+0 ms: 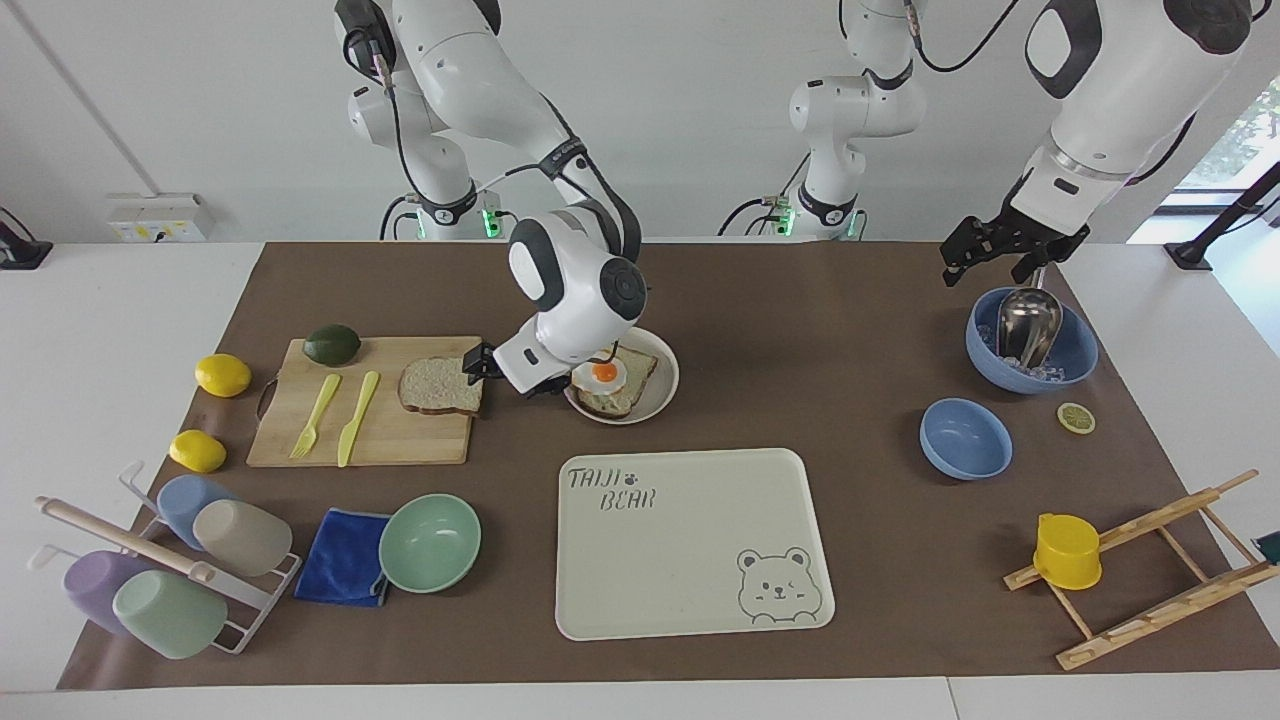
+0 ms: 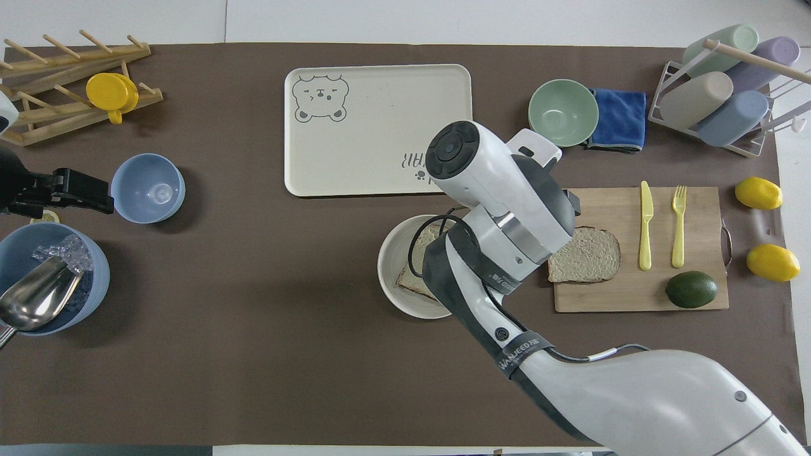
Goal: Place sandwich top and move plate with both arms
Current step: 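Reach the right gripper to the bread slice on the cutting board and grasp it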
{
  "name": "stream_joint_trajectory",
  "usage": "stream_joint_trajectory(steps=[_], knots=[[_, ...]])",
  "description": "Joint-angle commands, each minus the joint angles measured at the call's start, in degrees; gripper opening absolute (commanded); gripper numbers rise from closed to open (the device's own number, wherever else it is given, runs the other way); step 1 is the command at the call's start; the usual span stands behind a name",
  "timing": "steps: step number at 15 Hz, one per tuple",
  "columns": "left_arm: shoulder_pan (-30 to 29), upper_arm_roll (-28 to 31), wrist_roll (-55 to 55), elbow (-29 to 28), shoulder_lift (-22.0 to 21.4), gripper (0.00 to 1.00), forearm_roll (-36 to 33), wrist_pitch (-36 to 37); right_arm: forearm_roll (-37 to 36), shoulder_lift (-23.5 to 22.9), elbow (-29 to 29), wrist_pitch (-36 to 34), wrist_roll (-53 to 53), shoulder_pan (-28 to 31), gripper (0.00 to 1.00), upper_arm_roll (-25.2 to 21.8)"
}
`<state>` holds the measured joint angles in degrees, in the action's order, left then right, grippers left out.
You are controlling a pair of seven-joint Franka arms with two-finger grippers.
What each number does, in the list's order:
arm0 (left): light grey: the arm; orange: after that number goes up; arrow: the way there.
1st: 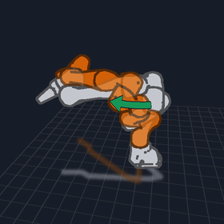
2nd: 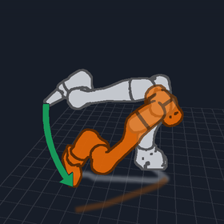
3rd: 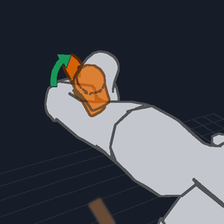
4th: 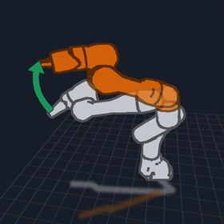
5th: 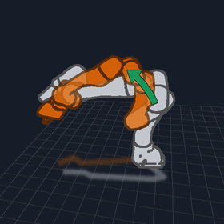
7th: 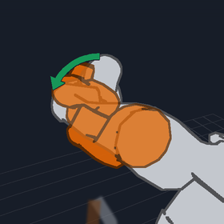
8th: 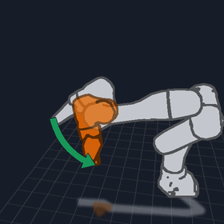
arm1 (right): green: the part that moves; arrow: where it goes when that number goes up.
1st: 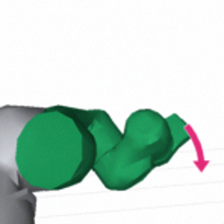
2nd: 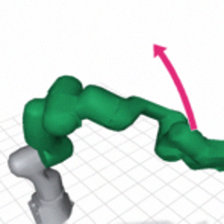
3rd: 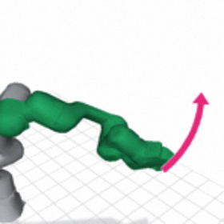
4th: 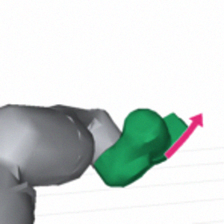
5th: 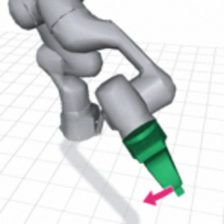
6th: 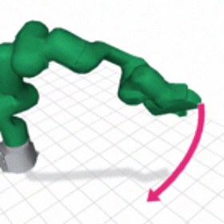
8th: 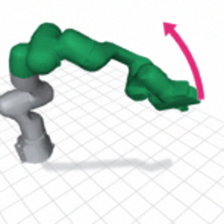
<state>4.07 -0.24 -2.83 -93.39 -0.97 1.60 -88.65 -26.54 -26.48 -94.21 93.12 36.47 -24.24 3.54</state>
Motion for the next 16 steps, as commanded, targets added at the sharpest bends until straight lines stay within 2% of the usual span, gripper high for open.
stream_joint_trajectory(steps=[1,5,13,16], knots=[[0.1,0.0,0.1,-1.3,-1.2,1.0,-0.5,-0.6,-0.2,2.1,-4.3,3.0,1.0,2.6,1.0,0.4],[0.1,0.0,0.1,-1.3,-1.2,1.0,-0.5,-0.6,0.9,3.9,-10.7,8.3,3.9,4.0,1.0,0.4],[-0.3,0.1,0.0,-1.3,-1.3,1.0,-0.5,-0.6,2.0,4.9,-14.4,9.8,4.4,4.6,1.0,0.4],[-0.3,0.1,0.0,-1.3,-1.2,1.0,-0.5,-0.7,1.9,5.2,-14.7,9.2,4.4,4.6,0.89,0.4]])
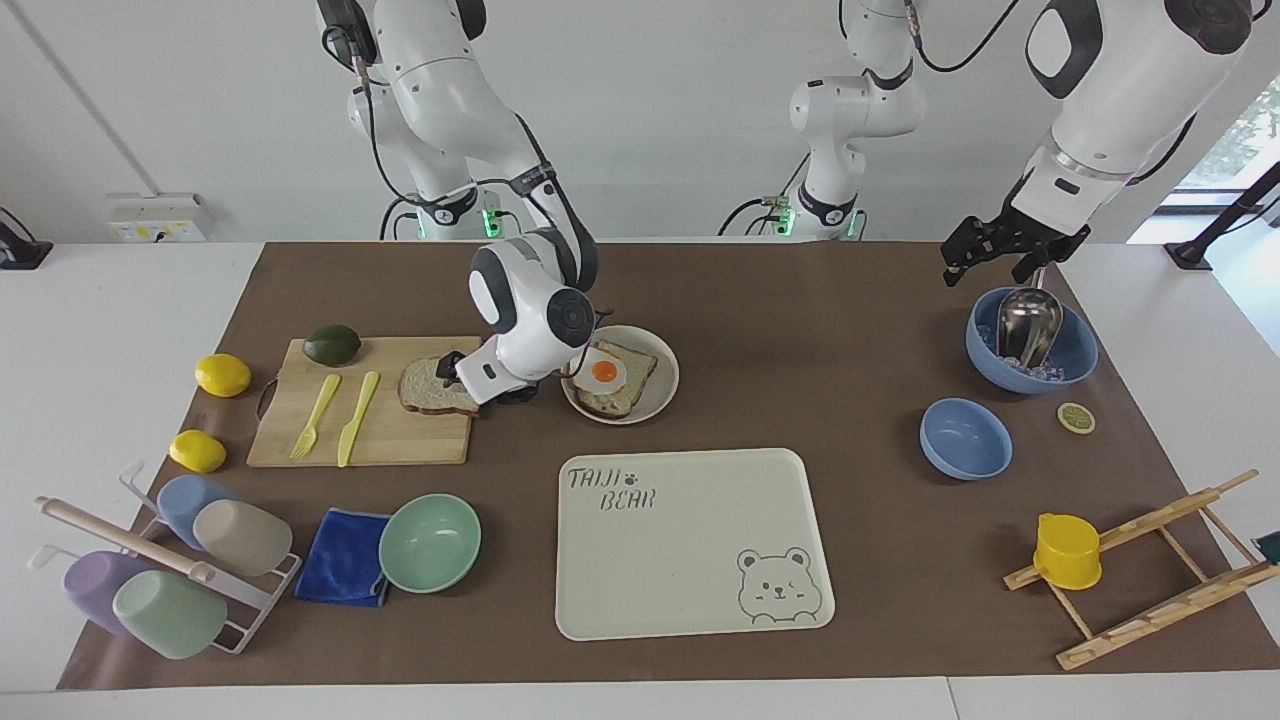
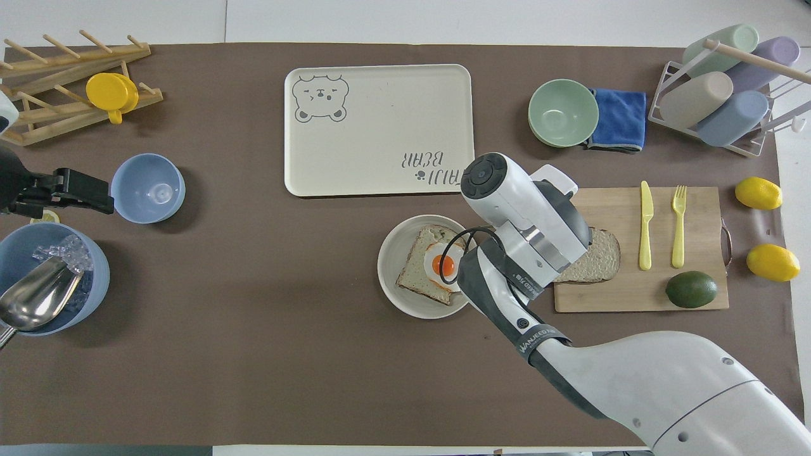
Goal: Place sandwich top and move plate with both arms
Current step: 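Reach the right gripper to the bread slice on the cutting board and grasp it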
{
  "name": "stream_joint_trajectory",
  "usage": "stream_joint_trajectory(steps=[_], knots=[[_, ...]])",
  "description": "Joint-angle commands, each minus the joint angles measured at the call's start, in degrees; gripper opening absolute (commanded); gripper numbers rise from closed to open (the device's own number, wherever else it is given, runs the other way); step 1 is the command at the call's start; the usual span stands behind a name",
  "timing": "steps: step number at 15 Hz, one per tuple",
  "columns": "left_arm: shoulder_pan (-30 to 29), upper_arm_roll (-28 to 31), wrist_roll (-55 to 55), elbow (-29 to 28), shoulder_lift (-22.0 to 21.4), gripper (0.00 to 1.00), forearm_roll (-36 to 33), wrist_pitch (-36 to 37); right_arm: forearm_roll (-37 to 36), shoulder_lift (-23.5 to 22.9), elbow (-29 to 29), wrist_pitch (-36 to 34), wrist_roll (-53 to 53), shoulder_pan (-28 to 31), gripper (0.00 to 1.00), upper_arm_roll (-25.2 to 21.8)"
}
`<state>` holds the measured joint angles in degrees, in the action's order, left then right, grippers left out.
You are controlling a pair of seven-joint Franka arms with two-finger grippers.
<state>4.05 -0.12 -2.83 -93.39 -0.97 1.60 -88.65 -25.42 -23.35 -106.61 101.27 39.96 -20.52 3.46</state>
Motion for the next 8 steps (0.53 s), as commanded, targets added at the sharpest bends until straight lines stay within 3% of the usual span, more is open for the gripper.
stream_joint_trajectory(steps=[1,4,6,8], knots=[[-0.3,-0.1,0.0,-1.3,-1.2,1.0,-0.5,-0.6,0.8,2.2,-2.4,0.9,0.8,0.9,0.82,0.5],[-0.3,-0.1,-0.1,-1.3,-1.2,1.0,-0.5,-1.0,0.8,2.3,-2.8,0.3,0.7,0.8,0.51,0.5],[-0.3,-0.1,0.0,-1.3,-1.2,1.0,-0.5,-1.1,0.8,2.5,-3.5,0.4,0.8,0.7,0.44,0.5],[-0.3,-0.1,0.1,-1.3,-1.2,1.0,-0.5,-1.0,0.8,2.8,-4.5,0.9,1.2,0.7,0.44,0.5]])
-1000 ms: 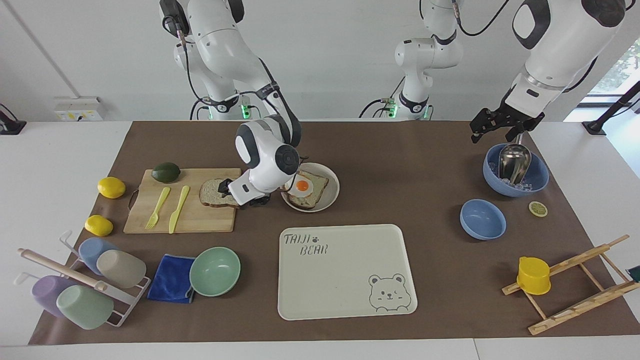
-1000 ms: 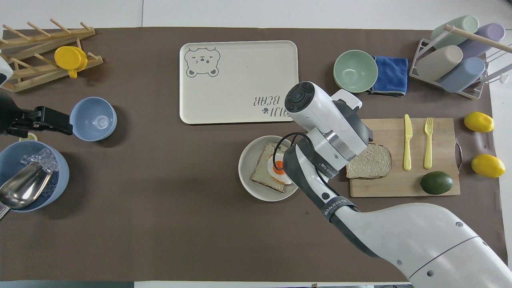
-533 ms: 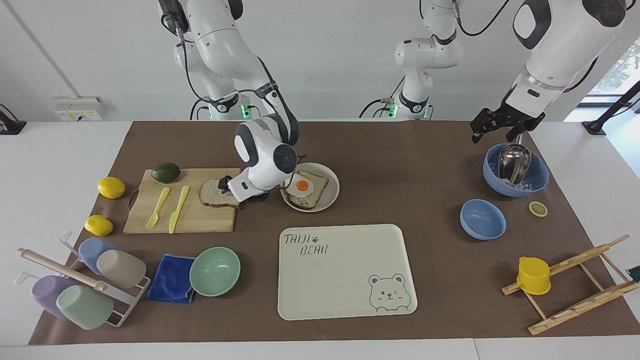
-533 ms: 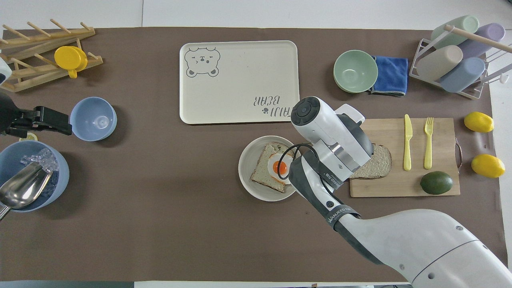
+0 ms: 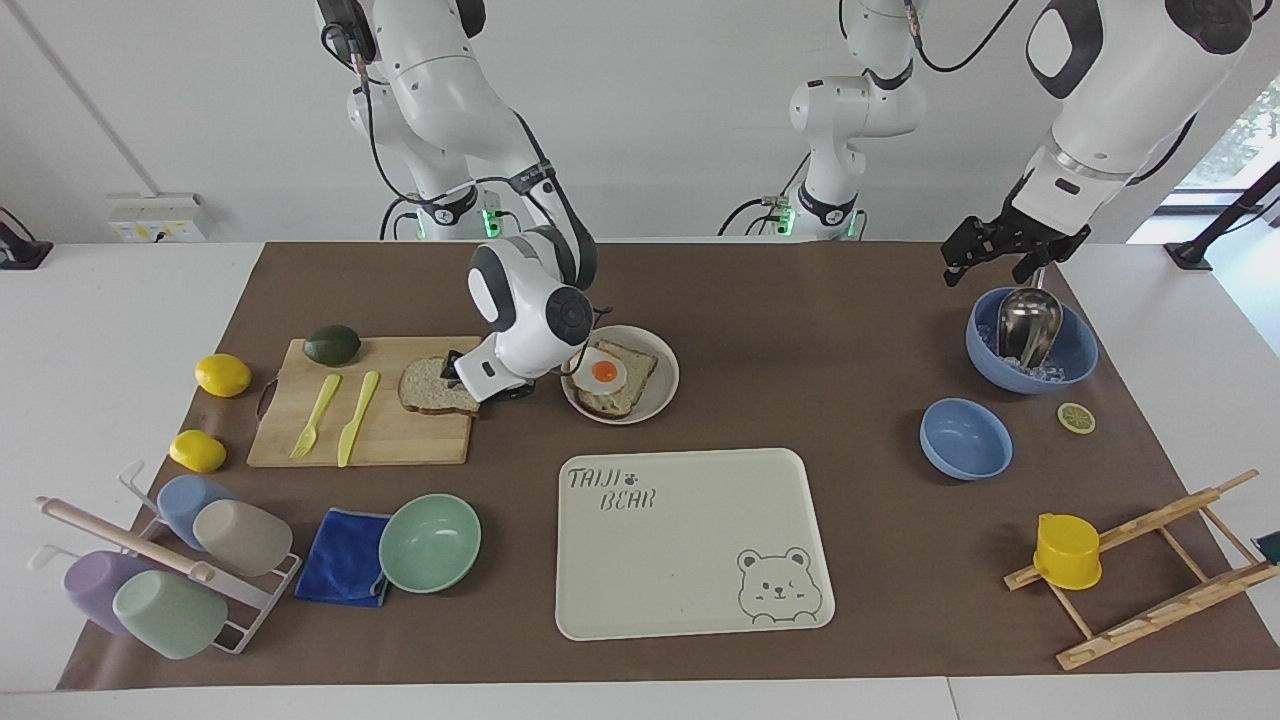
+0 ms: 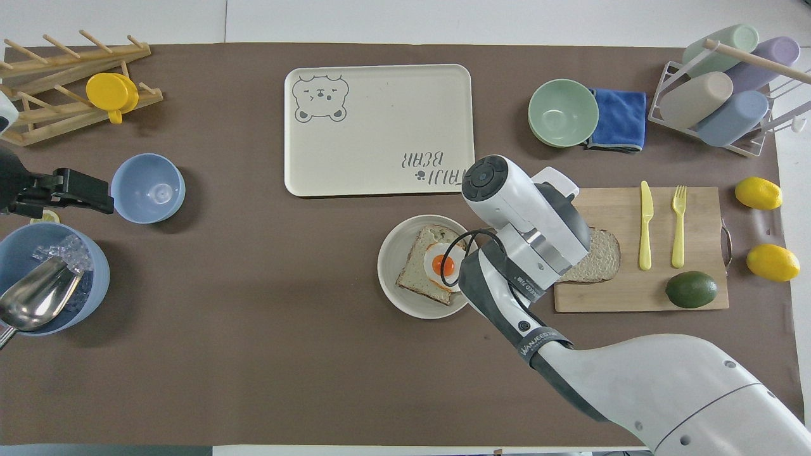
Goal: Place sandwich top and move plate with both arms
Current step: 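Reach the right gripper to the bread slice on the cutting board and grasp it, then carry the bread slice with the right gripper onto the egg on the plate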
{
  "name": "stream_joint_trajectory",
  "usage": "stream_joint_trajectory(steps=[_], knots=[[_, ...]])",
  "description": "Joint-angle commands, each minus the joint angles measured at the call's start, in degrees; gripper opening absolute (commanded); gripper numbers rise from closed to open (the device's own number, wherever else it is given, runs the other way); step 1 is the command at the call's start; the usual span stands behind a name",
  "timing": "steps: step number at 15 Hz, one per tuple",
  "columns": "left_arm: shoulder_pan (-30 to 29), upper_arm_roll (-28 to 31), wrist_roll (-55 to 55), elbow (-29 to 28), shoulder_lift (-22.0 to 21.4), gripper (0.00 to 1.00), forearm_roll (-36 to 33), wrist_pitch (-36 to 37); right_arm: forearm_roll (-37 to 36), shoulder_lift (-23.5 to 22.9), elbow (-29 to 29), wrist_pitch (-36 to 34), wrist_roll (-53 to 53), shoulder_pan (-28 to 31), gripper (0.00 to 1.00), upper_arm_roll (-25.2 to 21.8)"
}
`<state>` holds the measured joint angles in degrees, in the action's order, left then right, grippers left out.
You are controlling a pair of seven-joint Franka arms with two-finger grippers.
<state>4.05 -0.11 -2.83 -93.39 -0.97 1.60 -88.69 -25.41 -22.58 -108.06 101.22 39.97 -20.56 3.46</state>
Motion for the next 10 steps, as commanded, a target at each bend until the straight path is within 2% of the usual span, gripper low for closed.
stream_joint_trajectory(steps=[1,3,5,6,7,10], knots=[[-0.3,-0.1,0.1,-1.3,-1.2,1.0,-0.5,-0.9,0.8,2.1,-3.1,1.1,1.3,0.7,0.44,0.5],[-0.3,-0.1,0.2,-1.3,-1.2,1.0,-0.5,-0.9,0.8,2.2,-3.2,1.0,1.2,0.6,0.37,0.5],[-0.4,0.0,0.3,-1.4,-1.2,1.0,-0.5,-0.6,0.8,2.1,-2.6,0.7,1.0,0.5,0.19,0.5],[-0.4,0.0,0.3,-1.4,-1.3,1.0,-0.6,-0.6,0.8,2.1,-2.3,0.6,0.7,0.4,0.06,0.5],[-0.4,0.0,0.3,-1.4,-1.2,1.0,-0.6,-0.6,0.8,2.0,-1.7,0.4,0.5,0.4,0.0,0.5],[-0.4,0.0,0.2,-1.4,-1.2,1.0,-0.7,-0.9,0.8,1.7,0.7,-0.9,-1.0,1.0,0.0,0.5]])
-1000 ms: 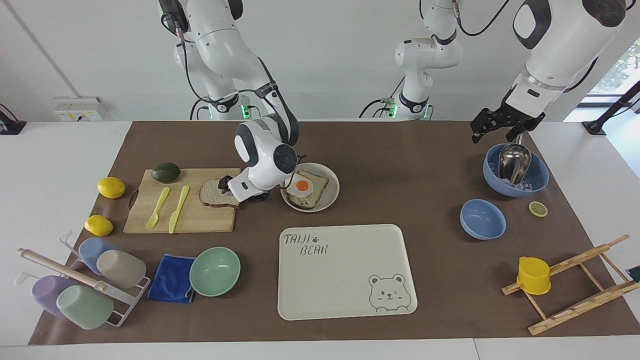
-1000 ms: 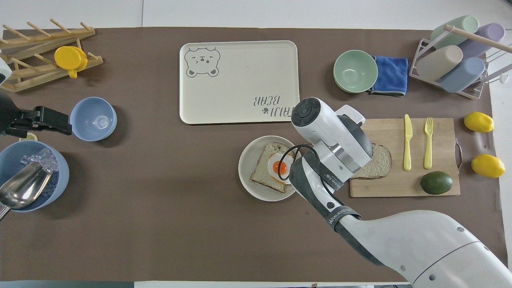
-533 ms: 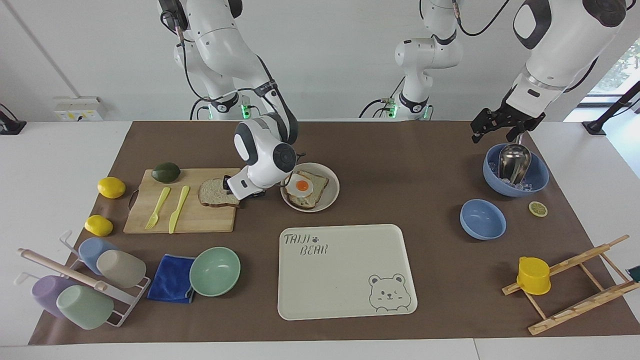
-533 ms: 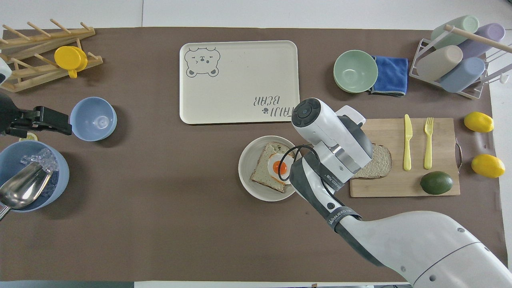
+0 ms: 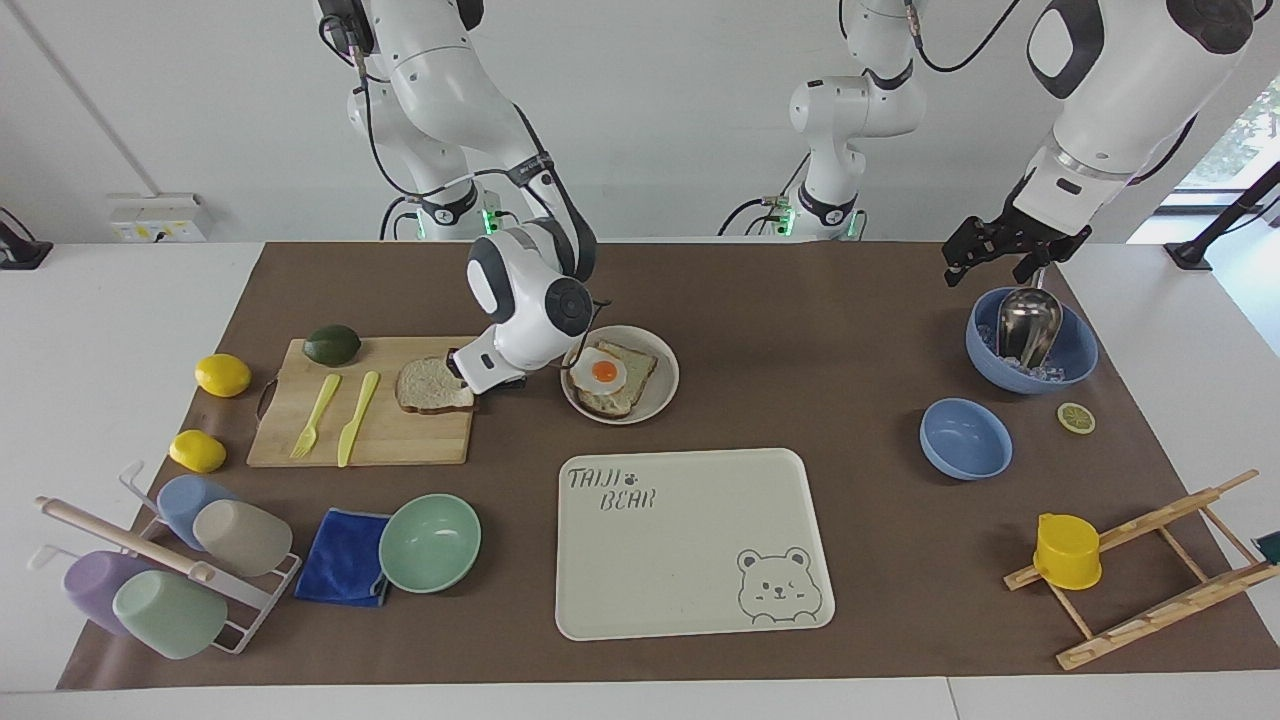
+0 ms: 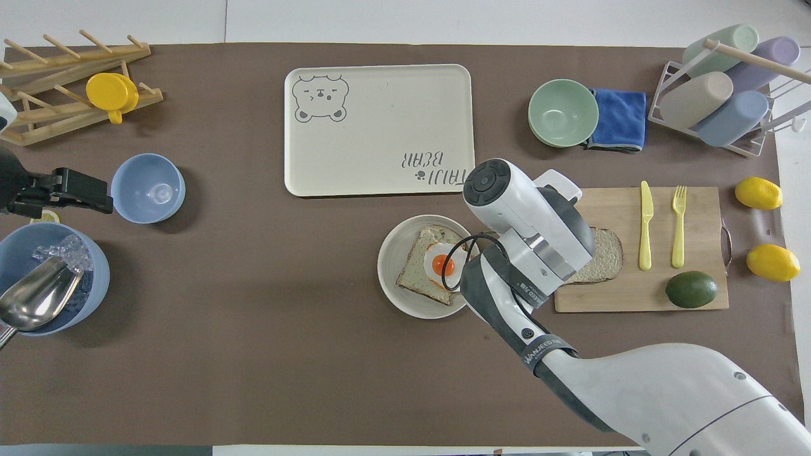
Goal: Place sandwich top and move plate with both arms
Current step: 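Carry the bread slice with the right gripper onto the egg on the plate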
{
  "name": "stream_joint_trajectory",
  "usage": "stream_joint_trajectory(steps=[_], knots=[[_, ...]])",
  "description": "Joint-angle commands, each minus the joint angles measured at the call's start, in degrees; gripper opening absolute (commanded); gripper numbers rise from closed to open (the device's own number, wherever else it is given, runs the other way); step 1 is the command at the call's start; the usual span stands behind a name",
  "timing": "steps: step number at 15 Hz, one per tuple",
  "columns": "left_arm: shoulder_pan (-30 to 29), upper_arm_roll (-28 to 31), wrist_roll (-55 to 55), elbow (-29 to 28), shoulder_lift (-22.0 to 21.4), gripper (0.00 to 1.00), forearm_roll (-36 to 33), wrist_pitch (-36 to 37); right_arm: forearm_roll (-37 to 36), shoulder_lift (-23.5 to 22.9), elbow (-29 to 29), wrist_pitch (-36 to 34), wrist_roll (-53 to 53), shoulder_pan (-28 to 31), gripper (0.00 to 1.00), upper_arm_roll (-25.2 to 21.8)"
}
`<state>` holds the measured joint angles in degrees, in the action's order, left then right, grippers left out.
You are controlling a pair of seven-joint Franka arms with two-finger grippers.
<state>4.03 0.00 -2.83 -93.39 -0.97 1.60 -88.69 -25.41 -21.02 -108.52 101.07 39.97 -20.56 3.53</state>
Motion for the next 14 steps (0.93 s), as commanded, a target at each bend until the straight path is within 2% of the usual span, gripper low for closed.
stream_joint_trajectory(steps=[1,3,5,7,9,13,14], knots=[[-0.3,-0.1,0.2,-1.4,-1.3,1.0,-0.8,-0.9,0.9,-0.2,2.1,-1.7,-1.5,1.0,0.0,0.5],[-0.3,-0.1,0.2,-1.4,-1.2,1.0,-0.8,-0.9,3.4,-1.0,5.7,-4.9,-1.5,0.1,0.0,0.5],[-0.4,-0.1,0.1,-1.4,-1.3,1.0,-0.8,-0.9,6.4,-3.1,13.6,-12.1,-1.4,-0.9,0.0,0.7],[-0.5,-0.1,0.1,-1.4,-1.3,1.0,-0.8,-1.0,6.3,-5.0,20.6,-19.3,-1.4,-4.6,0.0,1.6],[-1.0,-0.1,0.0,-1.4,-1.3,1.0,-0.8,-1.0,6.3,-6.7,24.7,-23.7,-1.4,-7.9,0.0,1.6],[-2.1,-0.1,-0.1,-1.5,-1.3,1.0,-0.8,-1.1,7.1,-10.9,36.0,-28.6,-1.5,-12.9,0.0,1.6],[-2.2,-0.1,-0.1,-1.6,-1.5,1.0,-0.8,-1.2,7.2,-10.9,36.0,-27.4,-1.5,-14.8,0.0,1.6]])
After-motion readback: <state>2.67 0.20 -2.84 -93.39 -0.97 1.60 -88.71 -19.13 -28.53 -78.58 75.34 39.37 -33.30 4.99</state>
